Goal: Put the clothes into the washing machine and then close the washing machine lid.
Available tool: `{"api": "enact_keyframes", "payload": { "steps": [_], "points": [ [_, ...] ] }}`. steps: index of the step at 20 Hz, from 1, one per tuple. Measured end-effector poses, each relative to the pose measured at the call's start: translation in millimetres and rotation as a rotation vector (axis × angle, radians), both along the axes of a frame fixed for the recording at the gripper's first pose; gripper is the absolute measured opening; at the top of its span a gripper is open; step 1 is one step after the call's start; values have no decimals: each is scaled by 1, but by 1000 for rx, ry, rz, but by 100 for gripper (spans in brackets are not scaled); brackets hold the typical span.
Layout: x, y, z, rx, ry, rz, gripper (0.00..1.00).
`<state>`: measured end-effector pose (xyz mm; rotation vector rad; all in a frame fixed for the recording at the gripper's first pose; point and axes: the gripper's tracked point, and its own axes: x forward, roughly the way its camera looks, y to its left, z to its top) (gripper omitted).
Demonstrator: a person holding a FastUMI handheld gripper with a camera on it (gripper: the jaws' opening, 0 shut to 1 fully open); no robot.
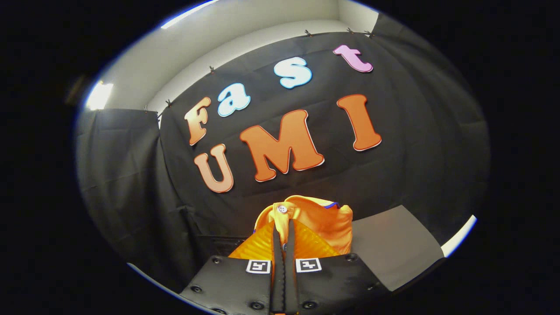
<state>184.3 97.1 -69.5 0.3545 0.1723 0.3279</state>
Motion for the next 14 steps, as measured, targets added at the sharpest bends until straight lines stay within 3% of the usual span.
{"api": "enact_keyframes", "payload": {
  "steps": [8, 14],
  "points": [
    [-24, 90, 56, -22, -97, 126, 7],
    [-18, 207, 78, -62, -133, 123, 7]
  ]
}}
